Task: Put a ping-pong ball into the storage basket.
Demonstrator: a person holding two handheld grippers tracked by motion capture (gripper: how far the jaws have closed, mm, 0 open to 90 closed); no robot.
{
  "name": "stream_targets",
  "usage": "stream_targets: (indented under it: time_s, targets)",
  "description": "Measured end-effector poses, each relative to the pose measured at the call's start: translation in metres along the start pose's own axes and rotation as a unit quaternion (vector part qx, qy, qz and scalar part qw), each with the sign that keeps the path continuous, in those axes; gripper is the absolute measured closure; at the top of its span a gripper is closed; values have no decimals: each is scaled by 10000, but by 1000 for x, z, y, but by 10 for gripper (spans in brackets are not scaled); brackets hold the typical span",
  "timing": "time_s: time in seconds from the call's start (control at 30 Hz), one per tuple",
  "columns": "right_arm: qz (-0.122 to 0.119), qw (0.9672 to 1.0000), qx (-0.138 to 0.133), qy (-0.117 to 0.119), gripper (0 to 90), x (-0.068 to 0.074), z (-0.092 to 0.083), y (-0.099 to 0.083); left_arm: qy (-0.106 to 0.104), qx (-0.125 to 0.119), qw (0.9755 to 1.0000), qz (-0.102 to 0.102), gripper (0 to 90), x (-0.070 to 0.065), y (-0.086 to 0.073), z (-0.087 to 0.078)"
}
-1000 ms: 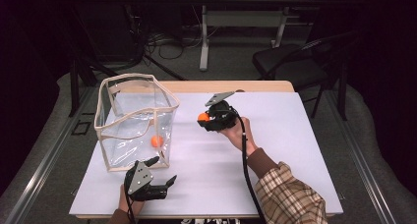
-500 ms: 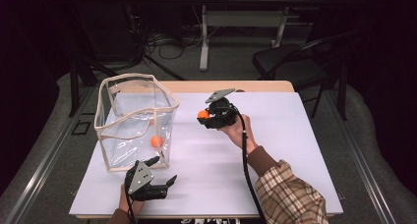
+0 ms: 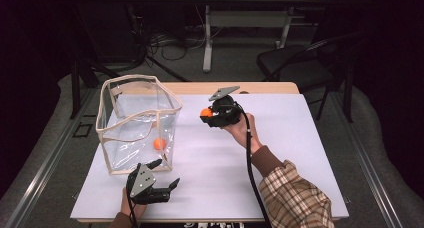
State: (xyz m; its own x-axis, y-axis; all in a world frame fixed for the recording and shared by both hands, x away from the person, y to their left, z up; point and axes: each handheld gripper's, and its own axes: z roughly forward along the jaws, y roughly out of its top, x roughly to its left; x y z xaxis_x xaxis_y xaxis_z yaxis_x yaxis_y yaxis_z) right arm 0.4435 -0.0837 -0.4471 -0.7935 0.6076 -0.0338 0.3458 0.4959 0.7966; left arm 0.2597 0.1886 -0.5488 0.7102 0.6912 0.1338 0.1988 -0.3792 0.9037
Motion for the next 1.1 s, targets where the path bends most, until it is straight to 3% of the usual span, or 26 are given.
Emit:
stream_targets:
  time_s: [1.1]
  targets:
    - [26,9998,-181,-100,503,-7,-5,19,-8,-11,10000,17,159,-1,0,1]
